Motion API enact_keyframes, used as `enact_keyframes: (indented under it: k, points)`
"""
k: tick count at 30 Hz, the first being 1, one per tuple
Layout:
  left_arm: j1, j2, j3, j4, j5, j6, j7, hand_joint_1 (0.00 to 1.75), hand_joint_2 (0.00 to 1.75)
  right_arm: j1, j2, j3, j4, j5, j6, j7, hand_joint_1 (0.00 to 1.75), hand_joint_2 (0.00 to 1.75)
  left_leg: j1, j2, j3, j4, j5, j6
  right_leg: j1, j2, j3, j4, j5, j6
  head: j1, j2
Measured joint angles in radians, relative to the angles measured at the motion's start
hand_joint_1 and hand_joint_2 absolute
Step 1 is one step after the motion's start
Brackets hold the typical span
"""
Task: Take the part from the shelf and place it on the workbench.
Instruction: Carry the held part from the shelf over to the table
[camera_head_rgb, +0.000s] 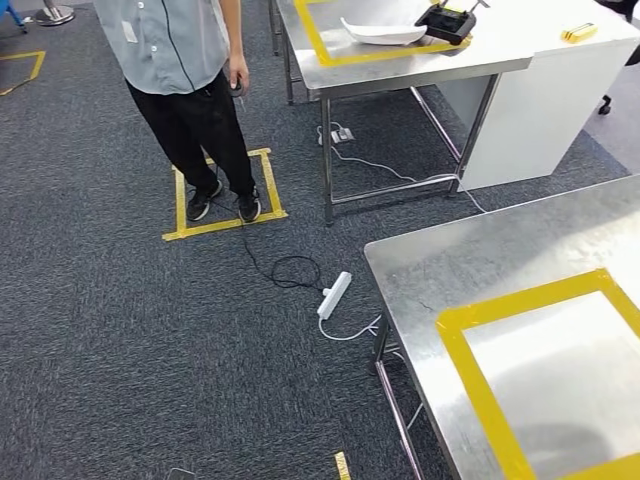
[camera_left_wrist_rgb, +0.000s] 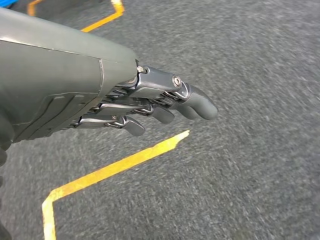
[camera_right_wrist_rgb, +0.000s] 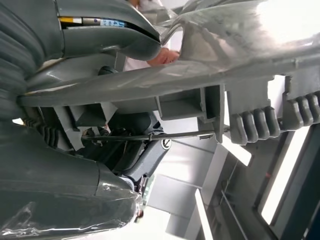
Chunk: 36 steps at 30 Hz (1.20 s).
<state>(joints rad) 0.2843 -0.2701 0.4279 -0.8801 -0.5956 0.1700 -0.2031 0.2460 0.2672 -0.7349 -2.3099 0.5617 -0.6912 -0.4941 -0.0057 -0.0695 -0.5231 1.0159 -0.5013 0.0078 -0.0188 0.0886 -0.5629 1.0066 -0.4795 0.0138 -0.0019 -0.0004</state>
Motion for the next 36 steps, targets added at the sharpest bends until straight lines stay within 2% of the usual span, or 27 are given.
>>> enact_keyframes:
  k: [1, 2, 3, 5, 7, 8, 9, 10, 11, 13, 14, 15, 16, 18, 20, 22, 23, 24, 25, 26, 27, 29, 31, 33, 34, 35, 36]
  points:
    - [0.0, -0.001, 0.004, 0.0, -0.002, -0.001, -0.001, 0.0, 1.75, 0.001, 0.001, -0.002, -0.001, 0.001, 0.0, 0.0, 1.75, 1.75, -0.001, -0.01, 0.006, -0.018, -0.001, 0.002, -0.002, 0.01, -0.006, 0.0, 0.003, 0.006, 0.0, 0.0]
    - [-0.001, -0.003, 0.007, -0.001, -0.005, -0.002, -0.001, 0.0, 1.75, 0.003, 0.002, -0.005, -0.003, 0.002, 0.0, 0.0, 1.75, 1.75, -0.001, -0.002, 0.007, -0.026, -0.001, 0.005, -0.004, 0.021, -0.013, -0.001, 0.007, 0.013, -0.001, 0.0]
    - [-0.002, -0.005, 0.011, -0.002, -0.008, -0.005, -0.003, 0.0, 1.75, 0.006, 0.002, -0.008, -0.004, 0.002, 0.0, 0.0, 1.75, 1.75, -0.001, 0.009, 0.008, -0.032, 0.002, 0.008, -0.006, 0.02, -0.02, 0.001, 0.008, 0.018, -0.002, 0.0]
    - [-0.003, -0.009, 0.017, -0.005, -0.014, -0.01, -0.006, 0.0, 1.75, 0.008, 0.003, -0.012, -0.009, 0.002, 0.0, -0.001, 1.75, 1.75, 0.0, 0.034, 0.01, -0.044, 0.009, 0.019, -0.004, -0.018, -0.043, 0.039, -0.019, 0.024, 0.002, 0.0]
    - [-0.003, -0.013, 0.023, -0.006, -0.02, -0.014, -0.009, 0.0, 1.75, 0.007, 0.003, -0.013, -0.011, 0.001, 0.0, -0.003, 1.75, 1.75, -0.001, 0.06, 0.011, -0.047, 0.011, 0.025, -0.001, -0.066, -0.091, 0.149, -0.084, 0.028, 0.007, 0.0]
    - [-0.002, -0.015, 0.027, -0.006, -0.021, -0.015, -0.01, 0.0, 1.75, 0.007, 0.003, -0.013, -0.011, 0.001, 0.0, -0.004, 1.75, 1.75, -0.003, 0.073, 0.01, -0.046, 0.01, 0.026, -0.002, -0.074, -0.119, 0.214, -0.114, 0.032, 0.008, 0.0]
    - [-0.002, -0.016, 0.031, -0.006, -0.023, -0.015, -0.01, 0.0, 1.75, 0.008, 0.003, -0.013, -0.011, 0.0, 0.0, -0.004, 1.75, 1.75, -0.004, 0.087, 0.009, -0.046, 0.01, 0.026, -0.002, -0.078, -0.137, 0.259, -0.129, 0.035, 0.008, 0.0]
    - [-0.002, -0.017, 0.034, -0.006, -0.023, -0.015, -0.01, 0.0, 1.75, 0.009, 0.003, -0.013, -0.011, 0.0, 0.0, -0.004, 1.75, 1.75, -0.005, 0.099, 0.009, -0.045, 0.01, 0.025, -0.002, -0.08, -0.139, 0.272, -0.125, 0.037, 0.008, 0.0]
    - [-0.003, -0.018, 0.036, -0.006, -0.024, -0.015, -0.011, 0.0, 1.75, 0.009, 0.003, -0.013, -0.011, 0.0, 0.0, -0.004, 1.75, 1.75, -0.005, 0.111, 0.009, -0.045, 0.009, 0.025, -0.003, -0.085, -0.121, 0.244, -0.104, 0.039, 0.008, 0.0]
    - [-0.005, -0.021, 0.038, -0.006, -0.025, -0.016, -0.011, 0.0, 1.75, 0.01, 0.003, -0.013, -0.011, 0.0, 0.0, -0.004, 1.75, 1.75, -0.005, 0.13, 0.012, -0.042, 0.005, 0.019, -0.002, -0.111, -0.042, 0.107, -0.047, 0.041, 0.008, 0.0]
    - [-0.006, -0.022, 0.039, -0.007, -0.026, -0.016, -0.011, 0.0, 1.75, 0.01, 0.003, -0.013, -0.011, -0.001, 0.0, -0.004, 1.75, 1.75, -0.007, 0.137, 0.012, -0.038, 0.001, 0.015, 0.0, -0.123, -0.008, 0.046, -0.03, 0.036, 0.007, 0.0]
    - [-0.006, -0.023, 0.04, -0.007, -0.027, -0.016, -0.012, 0.0, 1.75, 0.01, 0.003, -0.014, -0.012, -0.001, 0.0, -0.004, 1.75, 1.75, -0.009, 0.143, 0.013, -0.035, -0.001, 0.01, 0.001, -0.13, 0.013, 0.009, -0.023, 0.03, 0.006, 0.0]
    - [-0.006, -0.023, 0.04, -0.008, -0.028, -0.016, -0.012, 0.0, 1.75, 0.011, 0.004, -0.014, -0.012, -0.002, 0.0, -0.004, 1.75, 1.75, -0.012, 0.149, 0.013, -0.032, -0.003, 0.005, 0.004, -0.13, 0.019, -0.002, -0.026, 0.023, 0.005, 0.0]
    - [-0.007, -0.024, 0.041, -0.009, -0.03, -0.017, -0.012, 0.0, 1.75, 0.014, 0.006, -0.015, -0.012, 0.0, 0.0, -0.005, 1.75, 1.75, -0.011, 0.159, 0.014, -0.03, -0.005, -0.003, 0.004, -0.112, 0.016, 0.0, -0.021, 0.01, 0.004, 0.0]
    - [-0.009, -0.025, 0.042, -0.011, -0.035, -0.018, -0.013, 0.0, 1.75, 0.016, 0.008, -0.015, -0.014, 0.008, 0.0, -0.008, 1.75, 1.75, -0.007, 0.138, 0.003, 0.001, -0.033, -0.013, 0.001, -0.098, 0.014, -0.002, -0.016, 0.0, 0.002, 0.0]
    - [-0.009, -0.026, 0.047, -0.012, -0.041, -0.022, -0.014, 0.0, 1.75, 0.017, 0.011, -0.014, -0.015, 0.025, 0.0, -0.016, 1.75, 1.75, -0.003, 0.098, -0.045, 0.111, -0.099, -0.022, 0.0, -0.084, 0.012, -0.003, -0.012, -0.008, -0.001, 0.0]
    - [-0.009, -0.027, 0.05, -0.012, -0.044, -0.025, -0.014, 0.0, 1.75, 0.016, 0.013, -0.014, -0.015, 0.036, 0.0, -0.02, 1.75, 1.75, -0.001, 0.088, -0.077, 0.181, -0.13, -0.023, 0.001, -0.076, 0.01, -0.003, -0.011, -0.011, -0.001, 0.0]
    - [-0.008, -0.028, 0.054, -0.012, -0.047, -0.027, -0.014, 0.0, 1.75, 0.016, 0.014, -0.014, -0.015, 0.046, 0.0, -0.025, 1.75, 1.75, -0.001, 0.083, -0.103, 0.235, -0.147, -0.023, 0.002, -0.067, 0.008, -0.003, -0.01, -0.012, -0.001, 0.0]
    - [-0.008, -0.028, 0.058, -0.012, -0.05, -0.029, -0.014, 0.0, 1.75, 0.016, 0.016, -0.013, -0.015, 0.056, 0.0, -0.029, 1.75, 1.75, -0.001, 0.082, -0.115, 0.258, -0.144, -0.021, 0.003, -0.057, 0.008, -0.003, -0.009, -0.013, -0.001, 0.0]
    - [-0.008, -0.029, 0.061, -0.012, -0.053, -0.03, -0.014, 0.0, 1.75, 0.016, 0.018, -0.013, -0.015, 0.064, 0.0, -0.032, 1.75, 1.75, -0.001, 0.079, -0.11, 0.243, -0.122, -0.016, 0.004, -0.046, 0.007, -0.003, -0.009, -0.013, -0.001, 0.0]
    - [-0.009, -0.029, 0.064, -0.012, -0.056, -0.031, -0.014, 0.0, 1.75, 0.016, 0.019, -0.013, -0.015, 0.07, 0.0, -0.035, 1.75, 1.75, -0.002, 0.072, -0.089, 0.194, -0.085, -0.01, 0.005, -0.035, 0.008, -0.003, -0.008, -0.013, -0.001, 0.0]
    - [-0.009, -0.029, 0.07, -0.012, -0.06, -0.032, -0.015, 0.0, 1.75, 0.016, 0.021, -0.011, -0.017, 0.078, 0.0, -0.04, 1.75, 1.75, -0.003, 0.025, -0.031, 0.061, -0.016, 0.005, 0.006, -0.013, 0.006, -0.002, -0.005, -0.01, 0.0, 0.0]
    - [-0.01, -0.03, 0.078, -0.013, -0.066, -0.033, -0.017, 0.0, 1.75, 0.017, 0.022, -0.009, -0.017, 0.087, 0.0, -0.043, 1.75, 1.75, -0.004, -0.009, 0.0, -0.014, 0.004, 0.012, 0.004, 0.006, -0.002, -0.001, 0.0, -0.003, 0.0, 0.0]
    - [-0.011, -0.033, 0.085, -0.014, -0.079, -0.039, -0.02, 0.0, 1.75, 0.022, 0.022, 0.0, -0.018, 0.118, 0.0, -0.046, 1.75, 1.75, -0.003, 0.005, 0.004, -0.031, 0.004, 0.015, 0.002, 0.027, -0.012, -0.004, 0.007, 0.01, 0.0, 0.0]
    - [-0.013, -0.035, 0.089, -0.015, -0.087, -0.043, -0.023, 0.0, 1.75, 0.027, 0.022, 0.008, -0.018, 0.142, 0.0, -0.047, 1.75, 1.75, -0.002, 0.017, 0.006, -0.039, 0.01, 0.018, 0.001, 0.024, -0.018, -0.001, 0.005, 0.015, 0.0, 0.0]
    - [-0.015, -0.037, 0.092, -0.016, -0.095, -0.047, -0.026, 0.0, 1.75, 0.029, 0.022, 0.018, -0.018, 0.169, 0.0, -0.048, 1.75, 1.75, 0.0, 0.03, 0.007, -0.048, 0.015, 0.022, 0.003, 0.007, -0.03, 0.015, -0.007, 0.019, 0.002, 0.0]
    - [-0.017, -0.039, 0.095, -0.016, -0.101, -0.051, -0.029, 0.0, 1.75, 0.031, 0.022, 0.031, -0.018, 0.196, 0.0, -0.05, 1.75, 1.75, 0.002, 0.044, 0.008, -0.056, 0.02, 0.025, 0.005, -0.017, -0.049, 0.052, -0.032, 0.021, 0.005, 0.0]
